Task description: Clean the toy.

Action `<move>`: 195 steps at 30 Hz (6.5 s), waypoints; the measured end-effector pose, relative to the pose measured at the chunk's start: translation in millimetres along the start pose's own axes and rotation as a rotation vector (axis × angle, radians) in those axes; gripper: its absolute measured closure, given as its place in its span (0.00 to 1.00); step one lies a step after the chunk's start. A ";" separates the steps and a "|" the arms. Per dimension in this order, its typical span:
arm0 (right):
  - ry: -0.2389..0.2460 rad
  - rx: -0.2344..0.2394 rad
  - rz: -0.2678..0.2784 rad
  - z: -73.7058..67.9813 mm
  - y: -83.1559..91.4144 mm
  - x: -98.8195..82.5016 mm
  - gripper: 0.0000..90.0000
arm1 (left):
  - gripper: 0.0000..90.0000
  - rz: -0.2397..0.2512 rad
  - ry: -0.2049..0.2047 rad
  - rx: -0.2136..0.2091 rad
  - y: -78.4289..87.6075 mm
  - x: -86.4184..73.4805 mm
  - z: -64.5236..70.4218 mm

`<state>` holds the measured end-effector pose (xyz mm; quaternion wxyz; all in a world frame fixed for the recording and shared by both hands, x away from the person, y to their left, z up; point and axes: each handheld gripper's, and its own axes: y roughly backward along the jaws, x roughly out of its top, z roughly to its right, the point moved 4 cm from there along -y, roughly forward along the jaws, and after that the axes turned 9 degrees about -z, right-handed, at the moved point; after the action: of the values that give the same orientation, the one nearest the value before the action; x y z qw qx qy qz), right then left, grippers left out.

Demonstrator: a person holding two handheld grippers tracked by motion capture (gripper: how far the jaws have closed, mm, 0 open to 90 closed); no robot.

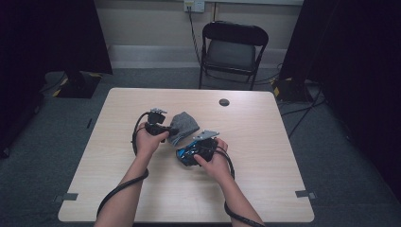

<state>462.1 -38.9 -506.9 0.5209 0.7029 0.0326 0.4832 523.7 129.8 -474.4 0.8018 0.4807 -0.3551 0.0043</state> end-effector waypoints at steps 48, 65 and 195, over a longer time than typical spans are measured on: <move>-0.004 0.007 -0.001 1.2 0.1 -0.3 0.08 | 0.83 -0.151 -0.165 0.036 -39.9 -2.1 27.0; -0.004 0.006 0.002 0.7 0.0 -0.5 0.08 | 0.83 -0.156 -0.156 0.013 -27.8 -14.1 20.0; 0.013 0.064 0.104 28.0 49.7 -21.0 0.16 | 0.82 -0.052 -0.213 -0.119 88.1 -105.4 48.5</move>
<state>448.2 -92.7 -482.2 0.4721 0.7168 0.0150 0.5129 386.8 175.0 -453.4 0.7864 0.4390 -0.4254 -0.0885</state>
